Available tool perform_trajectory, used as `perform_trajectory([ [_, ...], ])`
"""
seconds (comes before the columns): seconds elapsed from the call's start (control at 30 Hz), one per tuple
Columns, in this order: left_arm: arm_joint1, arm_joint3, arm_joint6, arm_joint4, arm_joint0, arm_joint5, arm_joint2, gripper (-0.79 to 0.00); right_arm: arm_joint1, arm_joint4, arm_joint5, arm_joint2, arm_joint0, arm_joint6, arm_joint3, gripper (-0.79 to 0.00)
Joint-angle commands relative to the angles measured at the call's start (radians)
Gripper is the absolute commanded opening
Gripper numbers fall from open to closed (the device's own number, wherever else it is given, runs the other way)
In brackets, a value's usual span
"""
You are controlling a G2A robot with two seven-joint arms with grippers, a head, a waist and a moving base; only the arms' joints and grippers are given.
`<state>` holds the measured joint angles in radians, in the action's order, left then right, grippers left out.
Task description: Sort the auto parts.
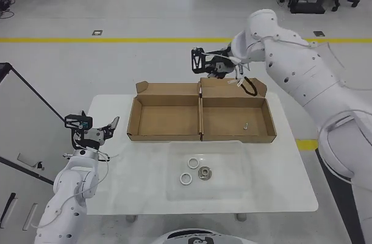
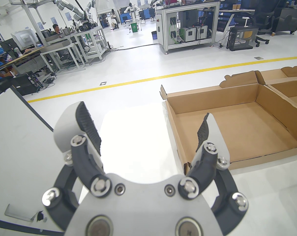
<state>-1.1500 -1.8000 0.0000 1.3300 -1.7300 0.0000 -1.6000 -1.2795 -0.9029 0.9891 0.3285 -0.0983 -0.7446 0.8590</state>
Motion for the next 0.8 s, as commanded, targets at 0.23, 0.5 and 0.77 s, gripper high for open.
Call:
perform_trajectory([
  [0.23, 0.0, 0.0, 0.0, 0.0, 0.0, 0.0, 0.0, 0.0, -0.092, -0.077, 0.023, -0.091, -0.043, -0.004, -0.206, -0.785],
  [0.5, 0.0, 0.0, 0.0, 0.0, 0.0, 0.0, 0.0, 0.0, -0.153, -0.101, 0.023, -0.133, -0.092, 0.013, -0.361, -0.785],
  [0.77, 0.0, 0.0, 0.0, 0.0, 0.0, 0.0, 0.0, 0.0, -0.194, -0.116, 0.023, -0.153, -0.135, 0.05, -0.469, -0.785],
])
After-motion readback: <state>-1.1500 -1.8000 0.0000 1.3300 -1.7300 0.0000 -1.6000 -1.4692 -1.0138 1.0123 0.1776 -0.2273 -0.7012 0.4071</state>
